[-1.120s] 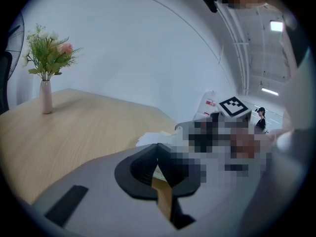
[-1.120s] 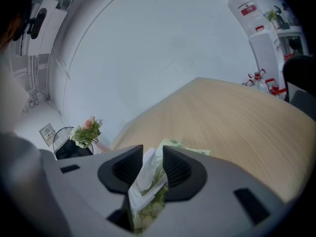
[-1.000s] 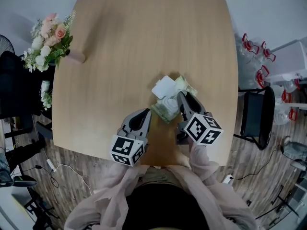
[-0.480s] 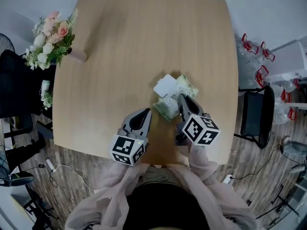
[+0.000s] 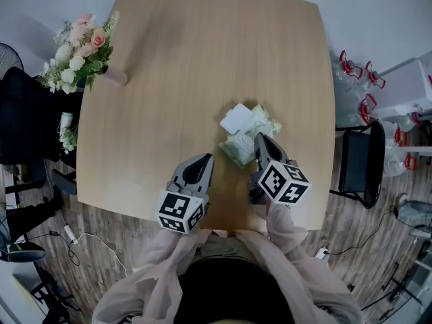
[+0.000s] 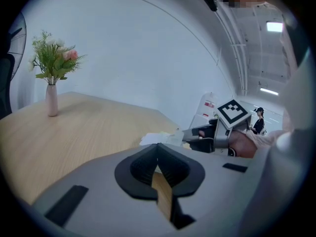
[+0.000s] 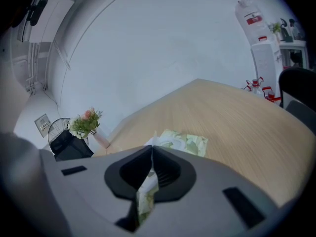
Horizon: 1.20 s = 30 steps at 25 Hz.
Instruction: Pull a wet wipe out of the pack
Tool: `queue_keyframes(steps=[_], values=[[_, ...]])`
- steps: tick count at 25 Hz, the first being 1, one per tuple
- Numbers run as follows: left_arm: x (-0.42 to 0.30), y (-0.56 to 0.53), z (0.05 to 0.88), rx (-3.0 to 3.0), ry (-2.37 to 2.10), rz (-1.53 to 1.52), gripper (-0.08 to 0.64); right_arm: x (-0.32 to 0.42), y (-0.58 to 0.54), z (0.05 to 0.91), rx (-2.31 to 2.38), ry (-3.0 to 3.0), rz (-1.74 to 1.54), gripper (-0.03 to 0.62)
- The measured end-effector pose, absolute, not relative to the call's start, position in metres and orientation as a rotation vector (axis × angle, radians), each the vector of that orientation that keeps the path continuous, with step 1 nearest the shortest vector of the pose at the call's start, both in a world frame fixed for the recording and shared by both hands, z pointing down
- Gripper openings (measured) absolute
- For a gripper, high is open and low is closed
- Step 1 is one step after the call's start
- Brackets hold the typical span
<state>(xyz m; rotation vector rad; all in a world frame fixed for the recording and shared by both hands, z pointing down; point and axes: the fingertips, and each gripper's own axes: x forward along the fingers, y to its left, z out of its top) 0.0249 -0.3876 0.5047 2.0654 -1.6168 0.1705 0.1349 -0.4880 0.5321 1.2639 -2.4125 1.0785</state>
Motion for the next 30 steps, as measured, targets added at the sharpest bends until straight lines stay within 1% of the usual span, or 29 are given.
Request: queue_keyframes(steps=[30], values=[[0.016,-0.359,0.493,2.122,-1.590,0.165,0.009,0.124,-0.450,0.522,1.260,-2.433,1.057,0.012]])
